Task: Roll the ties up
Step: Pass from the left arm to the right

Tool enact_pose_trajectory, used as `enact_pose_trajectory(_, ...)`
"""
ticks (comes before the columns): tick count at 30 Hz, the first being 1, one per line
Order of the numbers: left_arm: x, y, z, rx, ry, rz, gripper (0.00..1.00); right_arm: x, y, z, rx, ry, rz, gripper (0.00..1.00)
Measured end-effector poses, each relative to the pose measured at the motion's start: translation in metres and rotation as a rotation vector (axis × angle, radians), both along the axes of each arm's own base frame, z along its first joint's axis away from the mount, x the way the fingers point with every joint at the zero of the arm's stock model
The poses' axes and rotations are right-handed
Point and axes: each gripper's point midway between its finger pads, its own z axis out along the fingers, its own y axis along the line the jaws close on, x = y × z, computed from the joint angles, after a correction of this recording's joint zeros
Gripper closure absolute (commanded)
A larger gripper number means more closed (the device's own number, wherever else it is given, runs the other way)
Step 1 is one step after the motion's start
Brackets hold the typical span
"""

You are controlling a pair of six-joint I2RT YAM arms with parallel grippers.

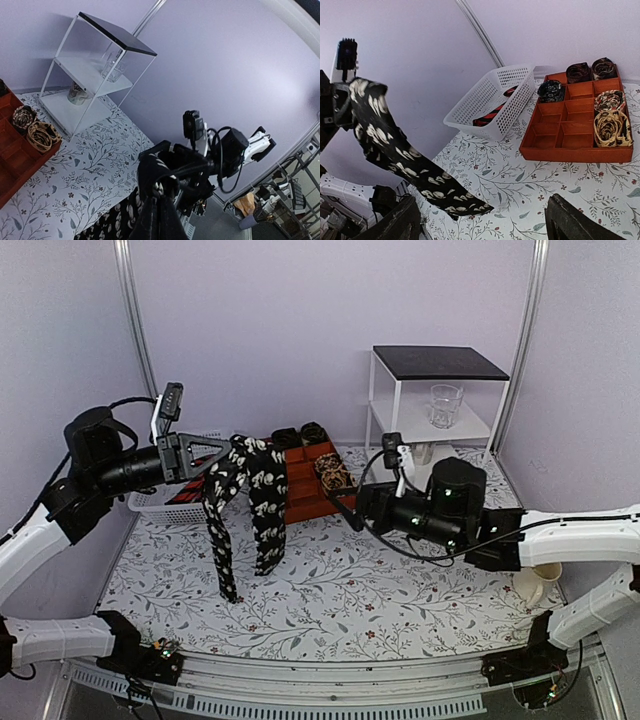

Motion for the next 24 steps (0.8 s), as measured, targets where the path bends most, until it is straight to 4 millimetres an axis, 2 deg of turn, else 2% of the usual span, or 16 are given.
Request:
enact_pose_trajectory(1,-0.002,-0.001,0.002,-0.009,-0.001,0.001,1.0,-0.001,0.009,-0.005,-0.01,-0.027,-0.002,0.01)
enact_pose_trajectory(5,-0.006,-0.007,0.014,-0.062,0.001,-0.007,1.0,-0.017,0.053,-0.019,-0.078,-0.151,0.01,0.0)
enact_pose_trajectory(8,-0.009,-0.012,0.019,-0.087,0.01,-0.023,1.0,-0.023,0.087,-0.012,-0.101,-0.243,-0.004,0.0)
enact_pose_trajectory(10,-0.012,-0.015,0.022,-0.102,0.017,-0.035,1.0,-0.024,0.108,0.001,-0.099,-0.312,-0.041,0.0)
enact_pose_trajectory(13,-0.015,-0.018,0.025,-0.119,0.025,-0.045,1.0,-0.02,0.126,0.01,-0.108,-0.38,-0.114,0.0)
enact_pose_trajectory(17,-0.02,-0.02,0.031,-0.144,0.027,-0.06,1.0,0.0,0.131,0.004,-0.157,-0.412,-0.262,0.02)
enact_pose_trajectory(19,-0.02,-0.021,0.032,-0.148,0.029,-0.063,1.0,0.011,0.125,-0.003,-0.192,-0.416,-0.327,0.1)
enact_pose_trajectory(20,-0.021,-0.021,0.032,-0.148,0.03,-0.063,1.0,0.016,0.12,-0.006,-0.213,-0.418,-0.359,0.17)
enact_pose_trajectory(22,-0.02,-0.021,0.032,-0.145,0.034,-0.059,1.0,0.023,0.109,-0.014,-0.238,-0.415,-0.406,0.43)
enact_pose_trajectory(24,-0.019,-0.02,0.031,-0.139,0.033,-0.05,1.0,0.027,0.097,-0.028,-0.271,-0.41,-0.426,0.64)
